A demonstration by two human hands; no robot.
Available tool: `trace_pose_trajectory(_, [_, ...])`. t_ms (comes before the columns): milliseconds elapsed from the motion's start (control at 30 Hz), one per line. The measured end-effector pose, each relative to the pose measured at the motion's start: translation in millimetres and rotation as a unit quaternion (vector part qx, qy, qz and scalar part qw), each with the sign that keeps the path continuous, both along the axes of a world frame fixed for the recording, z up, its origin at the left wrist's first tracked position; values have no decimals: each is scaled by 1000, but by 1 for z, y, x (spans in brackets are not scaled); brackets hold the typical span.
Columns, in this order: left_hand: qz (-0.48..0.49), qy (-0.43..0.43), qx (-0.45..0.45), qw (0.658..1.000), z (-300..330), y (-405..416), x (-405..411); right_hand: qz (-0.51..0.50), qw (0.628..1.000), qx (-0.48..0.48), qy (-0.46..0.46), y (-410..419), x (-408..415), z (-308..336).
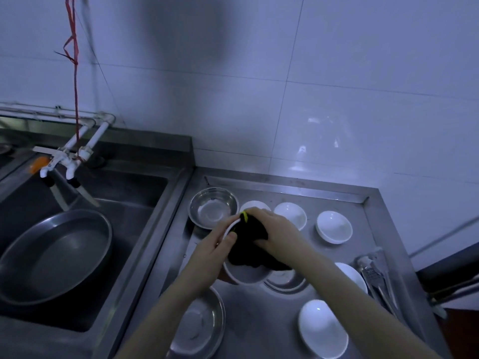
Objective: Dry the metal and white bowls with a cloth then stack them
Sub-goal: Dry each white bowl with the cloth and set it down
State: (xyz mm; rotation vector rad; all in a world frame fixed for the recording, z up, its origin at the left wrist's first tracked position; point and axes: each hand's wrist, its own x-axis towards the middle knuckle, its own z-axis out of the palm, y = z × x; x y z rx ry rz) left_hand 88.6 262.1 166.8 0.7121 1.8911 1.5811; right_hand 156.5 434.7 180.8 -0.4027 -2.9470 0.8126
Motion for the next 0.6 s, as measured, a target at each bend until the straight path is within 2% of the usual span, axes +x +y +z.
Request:
trace_pose_trajectory(67, [21, 18, 18, 999, -3, 1, -1, -5, 1000, 27, -8, -1, -6, 2])
trace_pose_trajectory(167, [147, 53, 65, 986, -5, 14, 5, -161, 980, -77, 88, -22, -9, -4])
trace_pose_trajectory(267, [238, 45, 68, 968, 0, 27, 17, -321, 893, -292, 121, -52, -4, -13])
trace_pose_trajectory(300, [241, 45, 64, 967, 0, 28, 20, -344, 863, -350, 122, -60, -1, -17])
trace_pose_trajectory(333, [232, 47, 59, 970, -3, 28, 21, -351, 850, -375, 122, -65, 2, -20])
trace_pose_trajectory(367, [211, 48, 54, 975, -8, 26, 20, -345, 855, -370, 118, -65, 4, -23])
trace_pose_trajectory(467, [118, 76, 22, 990, -15, 13, 2, -282, 917, -263, 100, -47, 7, -25])
trace_pose_trajectory(533, [22, 121, -40, 992, -8, 6, -16, -201, 961, -171, 82, -31, 5, -24])
trace_pose_trajectory(600, [-79, 146, -118, 979, 5, 5, -30, -122, 987, -96, 52, -20, 1, -23])
